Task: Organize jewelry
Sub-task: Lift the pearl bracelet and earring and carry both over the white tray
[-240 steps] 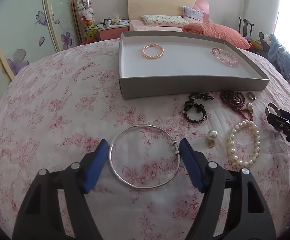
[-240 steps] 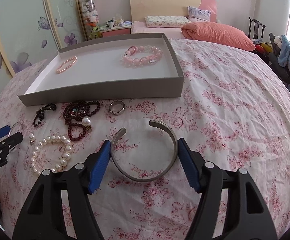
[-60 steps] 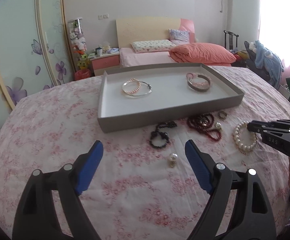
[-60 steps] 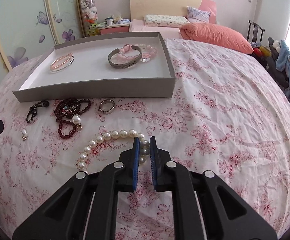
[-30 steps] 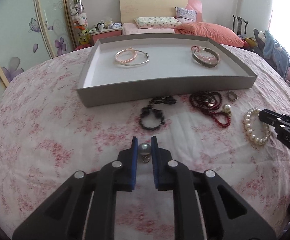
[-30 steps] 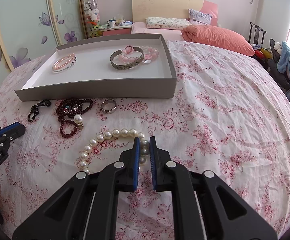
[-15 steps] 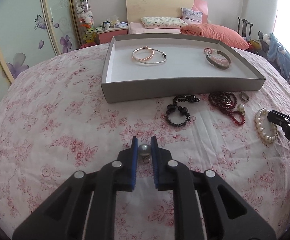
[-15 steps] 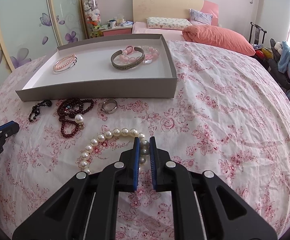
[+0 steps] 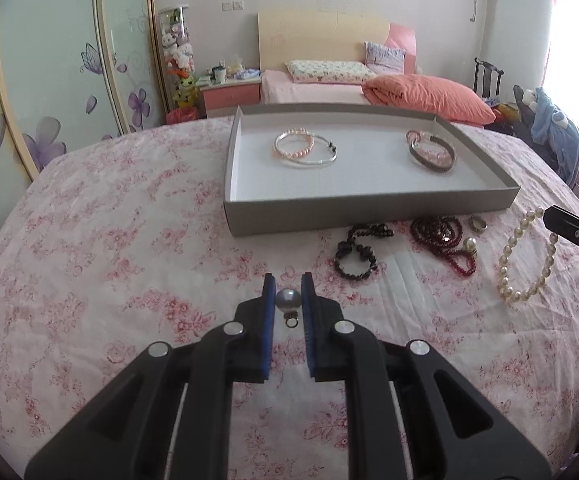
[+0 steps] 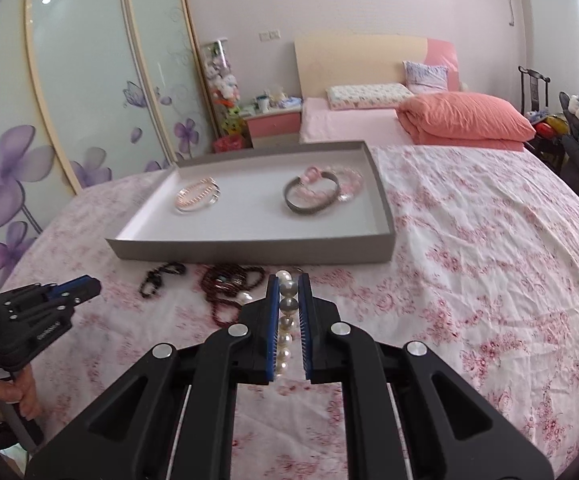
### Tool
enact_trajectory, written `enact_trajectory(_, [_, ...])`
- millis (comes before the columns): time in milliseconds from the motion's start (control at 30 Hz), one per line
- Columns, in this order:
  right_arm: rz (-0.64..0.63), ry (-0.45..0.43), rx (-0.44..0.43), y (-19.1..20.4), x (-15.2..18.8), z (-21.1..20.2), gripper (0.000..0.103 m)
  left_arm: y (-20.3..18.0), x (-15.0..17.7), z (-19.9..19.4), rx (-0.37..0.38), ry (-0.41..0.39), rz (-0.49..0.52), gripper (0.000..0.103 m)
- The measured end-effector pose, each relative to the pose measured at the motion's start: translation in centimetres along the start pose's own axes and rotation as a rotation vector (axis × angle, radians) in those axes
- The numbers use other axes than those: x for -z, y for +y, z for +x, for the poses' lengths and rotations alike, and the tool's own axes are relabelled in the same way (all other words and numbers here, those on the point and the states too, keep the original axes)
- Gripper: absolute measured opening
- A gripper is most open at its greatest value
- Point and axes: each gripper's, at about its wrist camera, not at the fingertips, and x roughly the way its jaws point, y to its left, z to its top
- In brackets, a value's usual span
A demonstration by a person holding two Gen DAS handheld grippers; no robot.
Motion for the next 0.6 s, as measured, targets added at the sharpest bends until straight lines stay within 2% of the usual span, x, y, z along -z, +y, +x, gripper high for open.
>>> enact_trajectory(300, [-0.029,-0.065,-0.048,1.6,-0.3,-1.6,0.01,-0.8,-0.4,-1.9,-0.016,-0.099,0.014,0.014])
enact_trajectory(600, [-0.044,-0.107,-0.038,2.1,-0.4,-2.4,0.01,-1.3,-0.7,-3.2,-0.023,-0.168,0.022,0.014])
